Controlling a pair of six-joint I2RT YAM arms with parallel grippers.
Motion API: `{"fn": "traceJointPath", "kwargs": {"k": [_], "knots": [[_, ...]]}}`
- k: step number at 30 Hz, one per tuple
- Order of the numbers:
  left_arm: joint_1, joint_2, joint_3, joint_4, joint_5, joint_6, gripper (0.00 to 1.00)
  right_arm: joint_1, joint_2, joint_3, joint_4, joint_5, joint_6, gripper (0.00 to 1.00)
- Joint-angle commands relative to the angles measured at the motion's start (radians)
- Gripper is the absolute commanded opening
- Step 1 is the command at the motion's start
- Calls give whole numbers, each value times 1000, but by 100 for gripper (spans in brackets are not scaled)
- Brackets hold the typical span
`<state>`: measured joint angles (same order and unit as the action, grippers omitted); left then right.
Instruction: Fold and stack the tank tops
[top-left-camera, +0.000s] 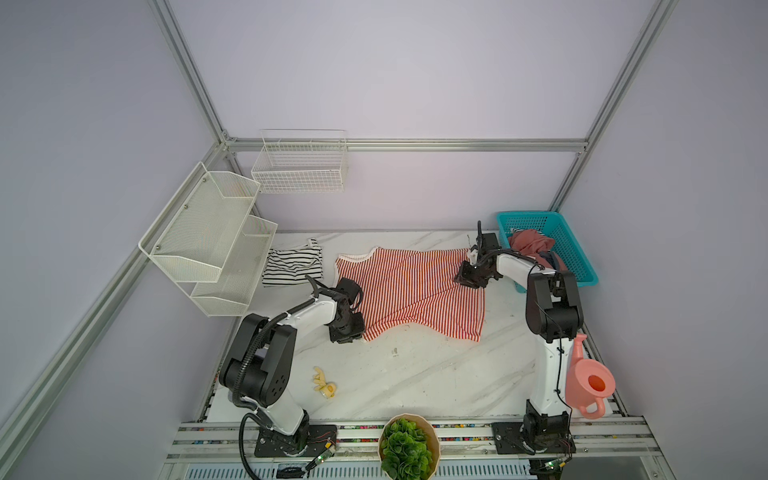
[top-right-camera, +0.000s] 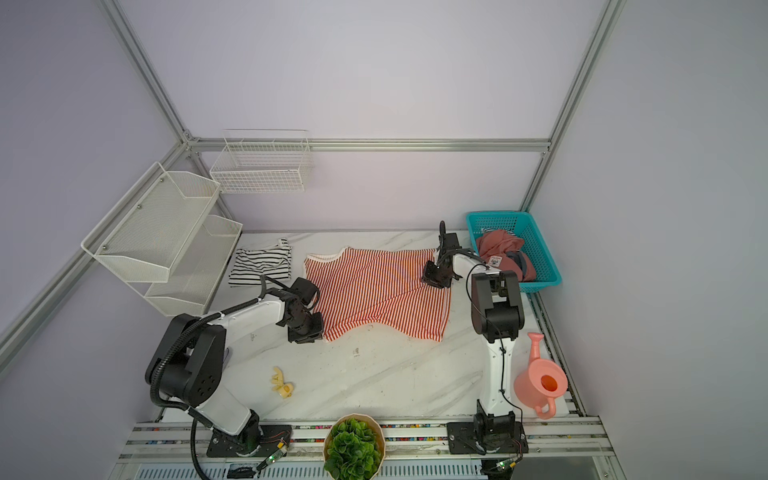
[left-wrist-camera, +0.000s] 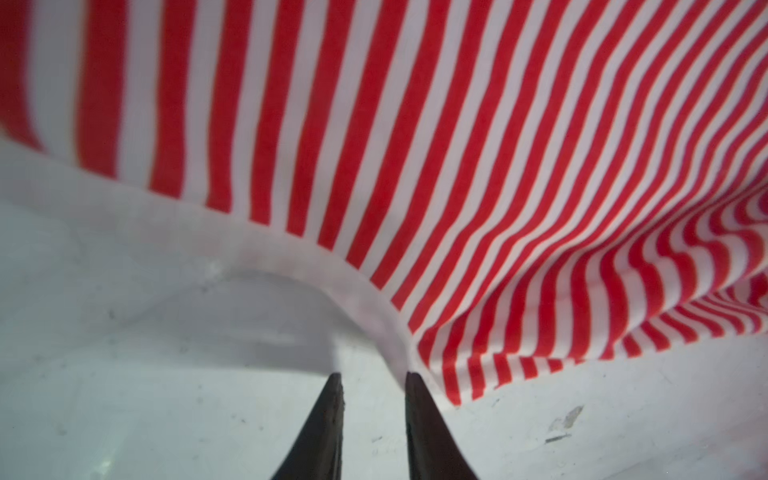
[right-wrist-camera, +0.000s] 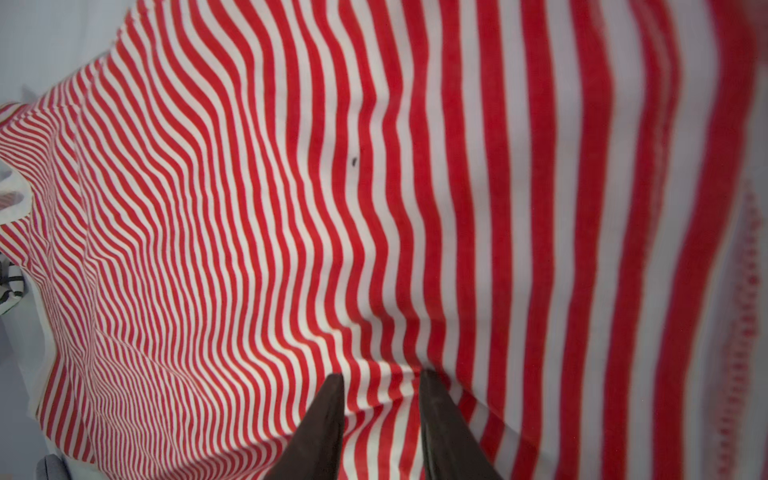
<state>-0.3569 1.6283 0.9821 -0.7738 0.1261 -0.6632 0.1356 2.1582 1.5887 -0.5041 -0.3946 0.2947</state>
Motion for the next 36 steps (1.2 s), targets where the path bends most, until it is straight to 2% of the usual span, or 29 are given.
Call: {"fn": "traceJointPath", "kwargs": {"k": [1, 5, 10, 14, 17, 20, 23, 28, 36], "knots": [[-12, -87, 131, -78, -25, -8, 31, -14, -116, -37, -71, 38, -46, 38], [-13, -135, 162, -106, -27, 6, 33, -7, -284, -149, -67, 40, -42, 42], [-26, -129, 113, -98, -11, 0, 34, -2, -456, -328, -94, 97, -20, 42], [-42, -88, 77, -62, 7, -14, 33, -1, -567, -461, -130, 170, 16, 14], [-54, -58, 77, -28, 13, -22, 34, -1, -632, -537, -149, 195, 51, 5], [-59, -24, 86, -12, 15, -23, 34, -1, -689, -598, -158, 191, 89, 6], [-63, 9, 91, 0, 16, -20, 34, 0, -728, -635, -180, 203, 114, 18], [-68, 58, 91, 19, 27, -19, 34, 4, -756, -670, -197, 203, 131, 29], [-71, 100, 77, 33, 19, -24, 35, 26, -718, -727, -160, 165, 131, 34]]}}
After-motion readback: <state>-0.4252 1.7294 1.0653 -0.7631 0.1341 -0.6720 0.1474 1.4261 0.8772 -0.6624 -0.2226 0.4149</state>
